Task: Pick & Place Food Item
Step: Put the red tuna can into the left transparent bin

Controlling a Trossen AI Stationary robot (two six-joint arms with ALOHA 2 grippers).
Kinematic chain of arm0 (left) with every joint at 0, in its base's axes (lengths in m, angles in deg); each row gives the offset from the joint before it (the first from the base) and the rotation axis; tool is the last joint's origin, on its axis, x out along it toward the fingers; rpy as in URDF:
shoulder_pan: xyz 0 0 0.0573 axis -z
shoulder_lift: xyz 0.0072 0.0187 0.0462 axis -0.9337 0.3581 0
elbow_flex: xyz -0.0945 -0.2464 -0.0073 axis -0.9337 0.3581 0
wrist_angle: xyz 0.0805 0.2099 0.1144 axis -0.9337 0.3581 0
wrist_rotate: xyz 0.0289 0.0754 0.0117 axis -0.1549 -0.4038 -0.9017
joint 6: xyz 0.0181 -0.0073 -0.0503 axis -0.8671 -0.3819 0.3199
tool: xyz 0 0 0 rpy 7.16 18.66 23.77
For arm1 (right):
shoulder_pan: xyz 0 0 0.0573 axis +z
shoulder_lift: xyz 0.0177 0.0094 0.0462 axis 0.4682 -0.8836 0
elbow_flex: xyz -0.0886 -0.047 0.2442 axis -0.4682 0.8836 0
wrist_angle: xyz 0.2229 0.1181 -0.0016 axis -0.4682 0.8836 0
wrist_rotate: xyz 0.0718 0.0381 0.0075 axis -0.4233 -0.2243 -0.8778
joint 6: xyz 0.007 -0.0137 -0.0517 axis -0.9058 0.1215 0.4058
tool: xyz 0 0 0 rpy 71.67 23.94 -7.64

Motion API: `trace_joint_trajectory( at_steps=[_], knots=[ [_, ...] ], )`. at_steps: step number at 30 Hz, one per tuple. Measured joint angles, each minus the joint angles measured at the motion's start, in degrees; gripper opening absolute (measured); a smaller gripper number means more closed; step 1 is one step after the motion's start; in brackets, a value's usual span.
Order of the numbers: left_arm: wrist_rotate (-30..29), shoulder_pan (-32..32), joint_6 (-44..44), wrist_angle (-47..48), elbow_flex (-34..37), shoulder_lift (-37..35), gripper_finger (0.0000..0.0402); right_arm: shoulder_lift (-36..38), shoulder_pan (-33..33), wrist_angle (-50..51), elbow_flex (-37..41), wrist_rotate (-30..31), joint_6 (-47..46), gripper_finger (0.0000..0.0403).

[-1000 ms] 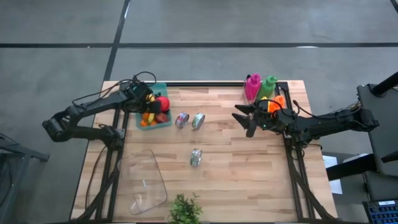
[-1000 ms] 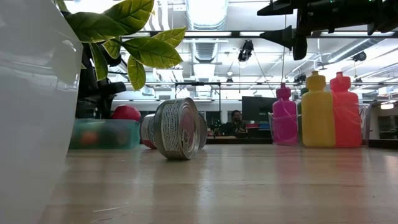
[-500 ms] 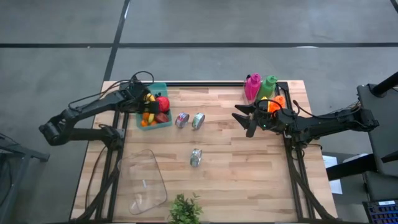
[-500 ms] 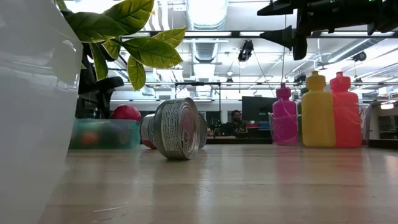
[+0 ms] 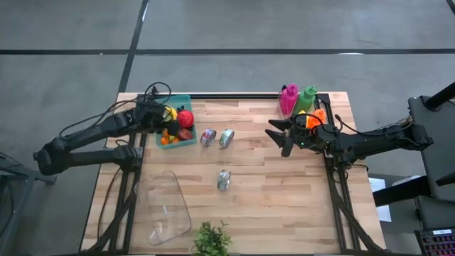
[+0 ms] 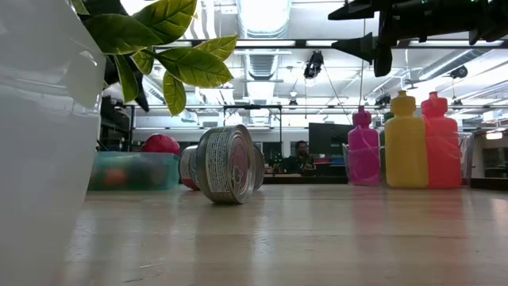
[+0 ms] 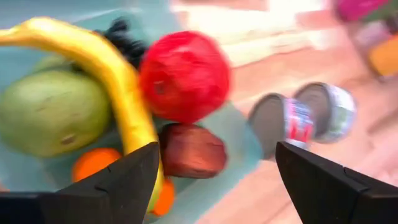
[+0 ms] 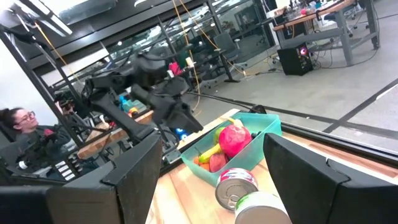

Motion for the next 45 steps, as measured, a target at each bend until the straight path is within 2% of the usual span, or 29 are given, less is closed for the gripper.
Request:
trace_joint_trajectory(
  at_steps=[13,16,19,22,31,38,45],
  knots=[
    [-11.7,23.1,-0.1,-6.3,0.0,-1.0,0.0327,0.0,0.0,0.0,0.0,0.0,0.0,0.0276],
    [-16.7,27.2,0.4,-7.5,0.1,-0.8,0.0327,0.0,0.0,0.0,0.0,0.0,0.0,0.0276],
    [-22.9,30.7,3.9,-8.7,0.1,0.7,0.0327,0.0,0.0,0.0,0.0,0.0,0.0,0.0276],
    [-26.5,33.4,7.2,-9.6,0.2,3.4,0.0327,0.0,0.0,0.0,0.0,0.0,0.0,0.0276],
    [-28.3,35.3,14.3,-14.2,0.2,12.8,0.0327,0.0,0.0,0.0,0.0,0.0,0.0,0.0276],
    [-29.5,35.3,6.4,-19.6,0.2,13.6,0.0326,0.0,0.0,0.0,0.0,0.0,0.0,0.0276],
    [-29.5,35.3,7.9,-19.9,0.2,15.4,0.0327,0.0,0.0,0.0,0.0,0.0,0.0,0.0276]
  ],
)
